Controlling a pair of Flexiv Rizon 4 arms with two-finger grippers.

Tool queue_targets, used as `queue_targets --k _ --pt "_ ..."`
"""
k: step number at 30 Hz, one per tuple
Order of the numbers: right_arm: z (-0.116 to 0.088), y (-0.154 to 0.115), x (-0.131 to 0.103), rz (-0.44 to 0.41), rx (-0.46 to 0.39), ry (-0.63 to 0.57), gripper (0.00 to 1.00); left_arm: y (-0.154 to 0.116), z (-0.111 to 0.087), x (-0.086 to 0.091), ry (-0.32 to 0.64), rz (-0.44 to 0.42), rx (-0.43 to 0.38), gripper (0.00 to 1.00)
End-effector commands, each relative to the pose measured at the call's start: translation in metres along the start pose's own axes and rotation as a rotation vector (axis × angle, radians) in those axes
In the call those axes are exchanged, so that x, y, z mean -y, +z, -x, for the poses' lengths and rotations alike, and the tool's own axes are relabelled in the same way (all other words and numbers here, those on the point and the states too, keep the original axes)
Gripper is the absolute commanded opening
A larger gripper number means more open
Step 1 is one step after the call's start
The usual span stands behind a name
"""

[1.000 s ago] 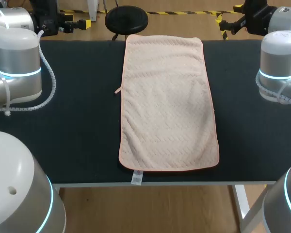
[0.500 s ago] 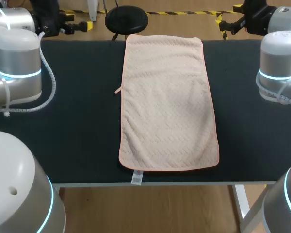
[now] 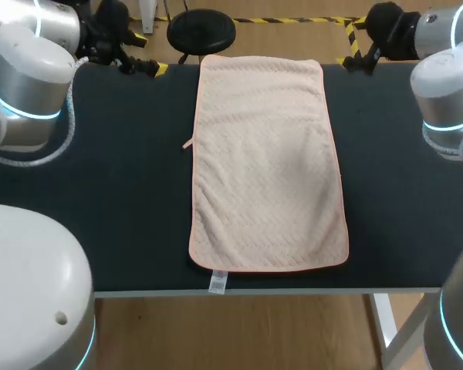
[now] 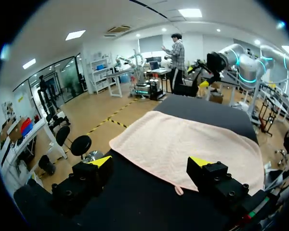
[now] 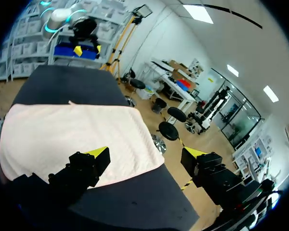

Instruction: Fold the towel

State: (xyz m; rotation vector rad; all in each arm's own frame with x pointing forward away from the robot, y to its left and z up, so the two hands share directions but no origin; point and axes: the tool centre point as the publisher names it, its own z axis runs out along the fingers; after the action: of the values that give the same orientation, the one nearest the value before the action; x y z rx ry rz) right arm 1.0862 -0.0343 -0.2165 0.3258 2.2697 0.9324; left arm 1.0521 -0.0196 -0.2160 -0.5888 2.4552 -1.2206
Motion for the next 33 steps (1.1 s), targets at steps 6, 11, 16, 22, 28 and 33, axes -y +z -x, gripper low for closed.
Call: queue_targets --k 6,11,16,22,28,33 --pt "0.006 -0.007 -0.003 -0.464 -0.393 -0.52 1.0 -0.009 0.004 0.004 0.475 0.494 -0.348 1.0" --pt "0.006 -0.007 -0.003 -0.464 -0.393 -0.52 1.0 -0.009 0.004 0.004 0.475 0.494 -0.348 1.0" --pt "-0.017 0.002 -0.003 -0.738 -0.379 -0.53 1.0 0.005 -0.013 0.0 0.529 0.61 -0.377 1.0" --pt "-0.038 -0.001 0.003 -0.853 -0.411 -0.461 1.0 0.018 -0.035 -0.002 0.506 0.594 -0.384 1.0" --pt "-0.05 -0.002 0.017 -0.943 -0.419 -0.493 1.0 0.035 -0.047 -0.004 0.495 0.637 -0.326 1.0" --pt "-0.065 0.005 0.034 -0.978 -0.459 -0.502 1.0 0.049 -0.057 -0.007 0.45 0.631 -0.282 1.0"
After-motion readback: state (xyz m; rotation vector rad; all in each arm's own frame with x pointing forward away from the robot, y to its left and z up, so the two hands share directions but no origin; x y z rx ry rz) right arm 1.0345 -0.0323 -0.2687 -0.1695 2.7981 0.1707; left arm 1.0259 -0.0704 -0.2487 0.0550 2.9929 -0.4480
